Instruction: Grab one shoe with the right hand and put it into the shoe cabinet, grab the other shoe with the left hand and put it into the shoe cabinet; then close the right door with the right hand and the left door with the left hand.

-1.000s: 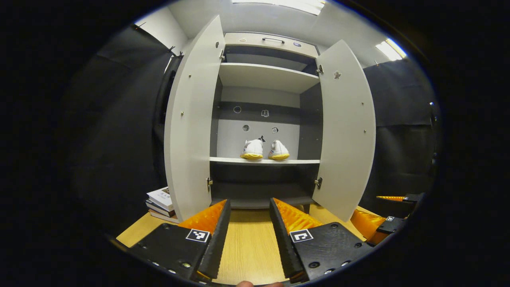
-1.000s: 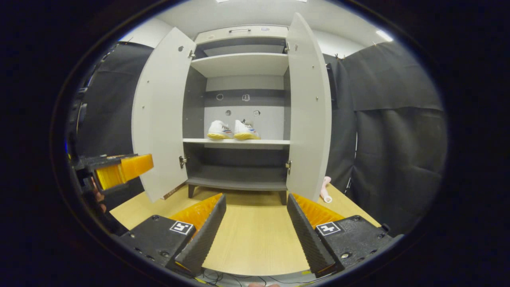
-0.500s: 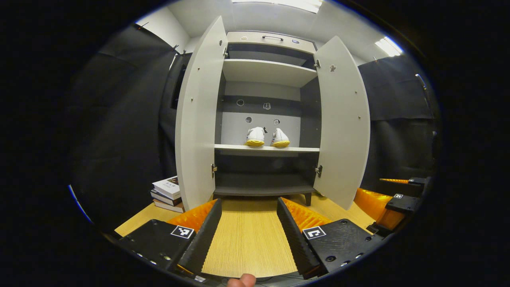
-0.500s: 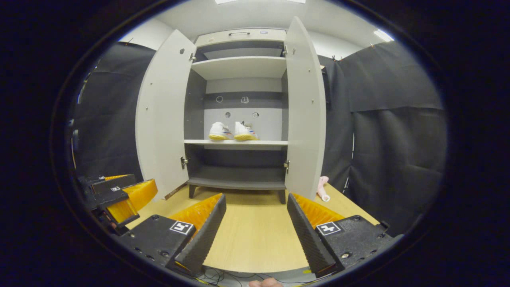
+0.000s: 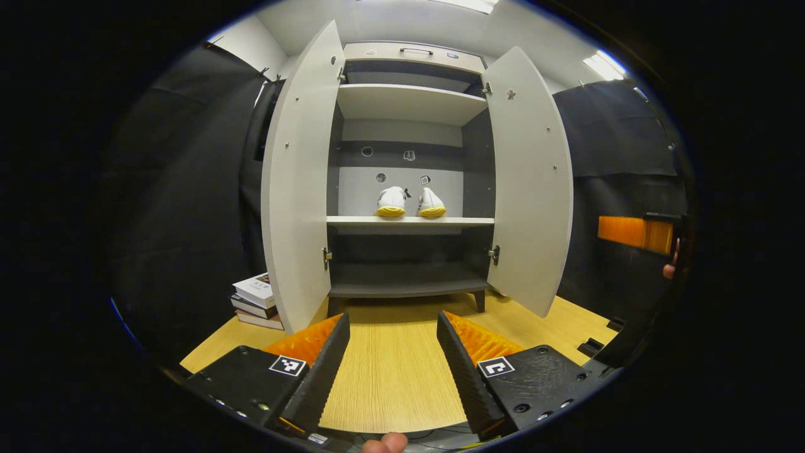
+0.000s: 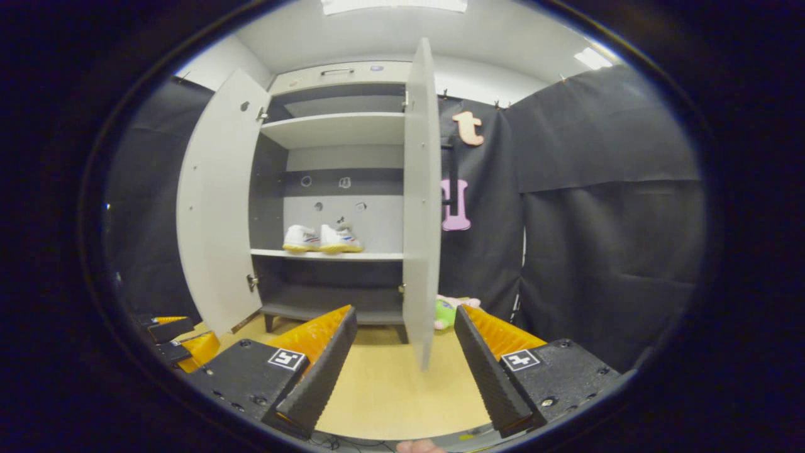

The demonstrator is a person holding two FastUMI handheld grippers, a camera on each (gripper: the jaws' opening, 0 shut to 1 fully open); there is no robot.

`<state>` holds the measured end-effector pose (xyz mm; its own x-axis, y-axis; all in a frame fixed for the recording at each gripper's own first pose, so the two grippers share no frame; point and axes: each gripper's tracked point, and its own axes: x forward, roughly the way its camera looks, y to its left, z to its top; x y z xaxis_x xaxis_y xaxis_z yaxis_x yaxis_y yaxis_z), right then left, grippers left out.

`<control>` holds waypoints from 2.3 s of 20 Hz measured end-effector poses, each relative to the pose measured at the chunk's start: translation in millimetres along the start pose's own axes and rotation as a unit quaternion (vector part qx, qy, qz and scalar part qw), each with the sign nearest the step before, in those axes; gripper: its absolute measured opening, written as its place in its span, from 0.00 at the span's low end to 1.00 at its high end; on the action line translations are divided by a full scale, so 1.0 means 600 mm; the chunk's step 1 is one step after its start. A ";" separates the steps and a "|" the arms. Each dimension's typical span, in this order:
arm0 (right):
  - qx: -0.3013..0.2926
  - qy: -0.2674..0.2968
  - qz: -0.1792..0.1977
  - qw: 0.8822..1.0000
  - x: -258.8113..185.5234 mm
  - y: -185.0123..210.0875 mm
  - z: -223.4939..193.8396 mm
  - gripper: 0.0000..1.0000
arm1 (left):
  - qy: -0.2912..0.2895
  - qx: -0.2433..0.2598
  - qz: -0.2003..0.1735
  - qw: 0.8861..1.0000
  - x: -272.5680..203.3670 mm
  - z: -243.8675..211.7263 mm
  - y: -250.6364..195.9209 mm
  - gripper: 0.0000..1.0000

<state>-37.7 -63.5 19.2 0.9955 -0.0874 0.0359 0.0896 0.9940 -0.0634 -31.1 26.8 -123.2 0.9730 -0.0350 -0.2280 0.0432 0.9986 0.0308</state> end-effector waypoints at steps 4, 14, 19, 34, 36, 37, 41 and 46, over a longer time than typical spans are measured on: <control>0.008 -0.018 -0.025 0.999 0.030 -0.071 0.068 0.98 | 0.007 0.004 -0.007 1.000 -0.001 -0.009 -0.010 0.84; 0.017 -0.061 -0.042 0.997 0.189 -0.171 0.238 0.98 | 0.015 0.010 0.008 1.000 0.006 -0.019 0.002 0.84; 0.044 -0.035 -0.054 0.997 0.277 -0.201 0.243 0.98 | 0.019 0.007 0.022 1.000 0.012 -0.021 0.015 0.84; 0.032 -0.037 -0.035 0.998 0.333 -0.183 0.250 0.94 | 0.026 0.002 0.039 0.999 0.018 -0.031 0.040 0.84; 0.021 -0.042 -0.044 0.998 0.325 -0.180 0.254 0.94 | 0.024 0.004 0.038 0.999 0.020 -0.029 0.045 0.84; 0.021 -0.039 -0.045 0.998 0.325 -0.173 0.250 0.94 | 0.022 0.005 0.037 0.999 0.021 -0.027 0.047 0.84; 0.023 -0.034 -0.032 0.999 0.308 -0.125 0.232 0.93 | 0.021 0.002 0.032 0.999 0.030 -0.024 0.050 0.84; 0.017 -0.037 -0.017 0.999 0.297 -0.068 0.222 0.93 | 0.019 0.005 0.021 1.000 0.032 -0.021 0.050 0.84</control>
<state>132.2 -110.5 161.0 0.9867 -0.1177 0.1120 0.1215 0.9922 -0.0274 -13.8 56.5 -139.0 0.9649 0.0090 -0.2625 0.0047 0.9987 0.0515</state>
